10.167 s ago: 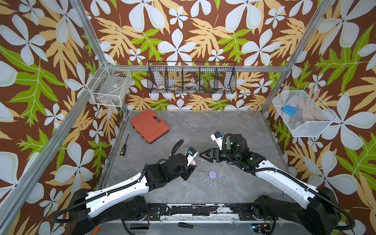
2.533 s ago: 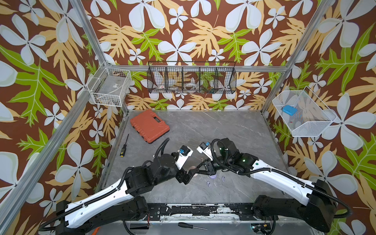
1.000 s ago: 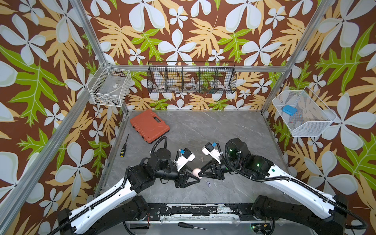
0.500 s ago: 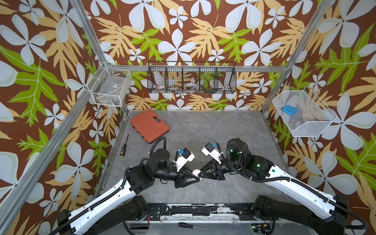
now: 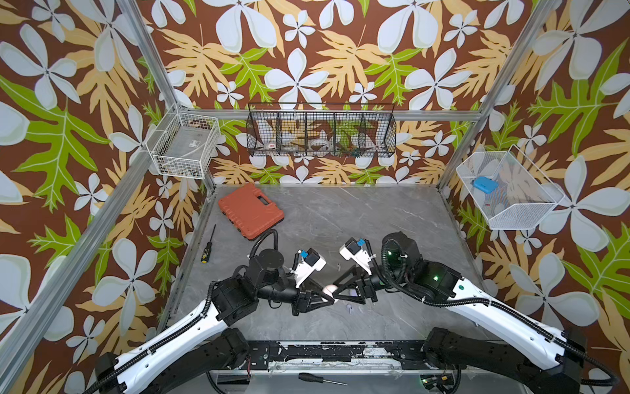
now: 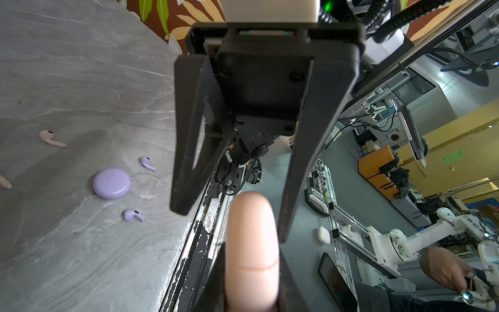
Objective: Insert wireless bluetooth earbuds into charging case
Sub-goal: Pick up the charging case from the center of the table.
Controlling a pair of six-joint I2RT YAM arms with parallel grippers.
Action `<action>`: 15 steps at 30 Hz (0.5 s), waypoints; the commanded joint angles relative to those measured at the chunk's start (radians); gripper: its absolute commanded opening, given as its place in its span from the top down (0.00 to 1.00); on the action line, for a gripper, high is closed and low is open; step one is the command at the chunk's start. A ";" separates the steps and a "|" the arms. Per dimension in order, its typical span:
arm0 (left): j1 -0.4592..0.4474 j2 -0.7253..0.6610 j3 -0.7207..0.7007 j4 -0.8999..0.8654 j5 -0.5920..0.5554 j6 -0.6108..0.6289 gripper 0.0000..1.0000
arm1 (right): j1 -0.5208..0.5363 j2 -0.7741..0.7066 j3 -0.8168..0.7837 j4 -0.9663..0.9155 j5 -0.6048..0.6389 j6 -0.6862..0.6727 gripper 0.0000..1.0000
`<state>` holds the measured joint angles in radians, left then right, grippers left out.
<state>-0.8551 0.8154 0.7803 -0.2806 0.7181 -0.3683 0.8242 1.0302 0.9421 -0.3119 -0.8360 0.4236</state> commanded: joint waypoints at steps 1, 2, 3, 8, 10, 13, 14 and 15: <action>0.004 -0.007 0.015 0.012 -0.037 0.034 1.00 | -0.001 -0.028 0.031 -0.070 0.120 -0.073 0.30; 0.005 -0.012 0.016 0.009 -0.067 0.042 1.00 | -0.001 -0.041 0.038 -0.082 0.146 -0.085 0.26; 0.004 -0.019 0.017 0.007 -0.102 0.048 1.00 | -0.001 -0.050 0.040 -0.085 0.155 -0.091 0.23; 0.004 -0.071 -0.036 0.094 -0.223 0.102 1.00 | -0.001 -0.102 0.014 -0.039 0.173 -0.095 0.15; 0.005 -0.109 -0.102 0.185 -0.267 0.118 1.00 | 0.002 -0.117 0.001 -0.021 0.190 -0.095 0.14; 0.005 -0.191 -0.240 0.359 -0.318 0.152 1.00 | 0.037 -0.137 -0.017 -0.001 0.266 -0.109 0.12; 0.004 -0.224 -0.288 0.424 -0.334 0.165 1.00 | 0.068 -0.145 -0.025 -0.001 0.320 -0.128 0.11; 0.004 -0.250 -0.328 0.471 -0.347 0.174 1.00 | 0.102 -0.147 -0.025 -0.006 0.377 -0.148 0.11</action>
<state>-0.8520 0.6121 0.5201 -0.0330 0.4446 -0.2504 0.8825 0.8921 0.9222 -0.3473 -0.5964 0.3275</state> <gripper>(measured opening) 0.221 0.890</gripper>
